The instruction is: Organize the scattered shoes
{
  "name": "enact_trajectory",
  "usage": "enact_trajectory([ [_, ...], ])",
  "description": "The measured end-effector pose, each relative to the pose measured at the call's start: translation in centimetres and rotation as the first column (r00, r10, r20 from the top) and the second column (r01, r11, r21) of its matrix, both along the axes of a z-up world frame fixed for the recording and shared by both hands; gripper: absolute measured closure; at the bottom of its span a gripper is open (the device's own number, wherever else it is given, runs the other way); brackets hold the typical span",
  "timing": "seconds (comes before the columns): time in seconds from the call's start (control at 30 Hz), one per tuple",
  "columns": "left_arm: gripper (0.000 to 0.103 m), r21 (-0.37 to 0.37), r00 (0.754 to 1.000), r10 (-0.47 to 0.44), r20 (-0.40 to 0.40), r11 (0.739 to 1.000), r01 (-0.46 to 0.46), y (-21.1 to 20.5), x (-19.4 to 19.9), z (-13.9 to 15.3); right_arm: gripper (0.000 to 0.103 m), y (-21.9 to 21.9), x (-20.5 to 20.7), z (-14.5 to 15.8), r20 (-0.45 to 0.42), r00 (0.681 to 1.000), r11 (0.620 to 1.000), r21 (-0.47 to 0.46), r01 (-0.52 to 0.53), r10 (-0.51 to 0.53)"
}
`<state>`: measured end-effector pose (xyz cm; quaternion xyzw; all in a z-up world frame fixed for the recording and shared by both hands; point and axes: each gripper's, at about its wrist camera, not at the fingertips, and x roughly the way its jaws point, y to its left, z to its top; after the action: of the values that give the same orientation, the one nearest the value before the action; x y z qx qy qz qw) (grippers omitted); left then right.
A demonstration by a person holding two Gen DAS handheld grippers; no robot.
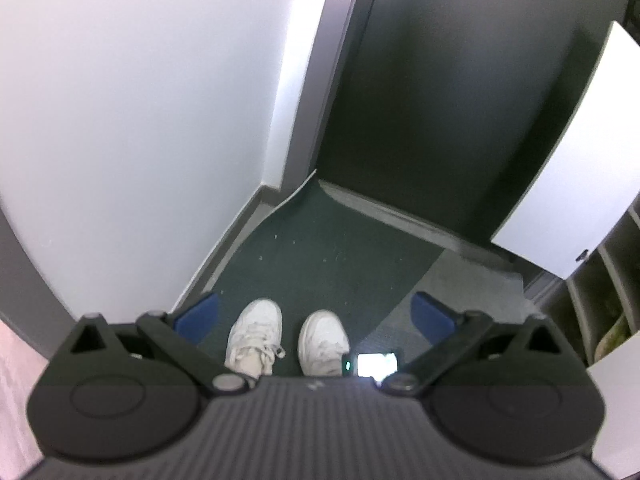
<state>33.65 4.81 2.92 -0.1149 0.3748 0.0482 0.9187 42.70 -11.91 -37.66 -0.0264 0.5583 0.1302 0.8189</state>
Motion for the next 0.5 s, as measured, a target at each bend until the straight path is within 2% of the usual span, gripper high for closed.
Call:
enact_trajectory([
  [0.13, 0.000, -0.005, 1.000, 0.003, 0.009, 1.000, -0.003, 1.2, -0.4, 0.5, 0.006, 0.3, -0.3, 1.8, 0.092, 0.996, 0.998, 0.056, -0.027, 0.022],
  [0.17, 0.000, -0.004, 1.000, 0.002, 0.007, 1.000, -0.002, 1.4, -0.4, 0.6, 0.001, 0.0, -0.8, 2.2, 0.117, 0.993, 0.996, 0.076, -0.038, 0.029],
  [0.23, 0.000, -0.002, 1.000, -0.001, 0.003, 1.000, 0.001, 1.9, -0.3, 0.6, 0.000, -1.3, -2.5, 3.0, 0.162, 0.985, 0.989, 0.122, -0.081, 0.061],
  [0.3, 0.000, 0.011, 1.000, -0.007, 0.001, 1.000, 0.007, 2.0, -0.2, 0.6, 0.000, -2.0, -3.4, 2.8, 0.159, 0.984, 0.988, 0.117, -0.098, 0.079],
  [0.4, 0.000, 0.028, 1.000, -0.025, -0.003, 0.999, 0.026, 1.6, -0.1, 0.5, 0.000, -2.9, -5.0, 1.7, 0.108, 0.990, 0.983, 0.150, -0.108, 0.092],
  [0.5, 0.000, 0.045, 0.999, -0.047, -0.008, 0.998, 0.048, 1.0, -0.2, 0.4, 0.000, -2.8, -6.4, 1.3, 0.096, 0.990, 0.989, 0.100, -0.112, 0.103],
])
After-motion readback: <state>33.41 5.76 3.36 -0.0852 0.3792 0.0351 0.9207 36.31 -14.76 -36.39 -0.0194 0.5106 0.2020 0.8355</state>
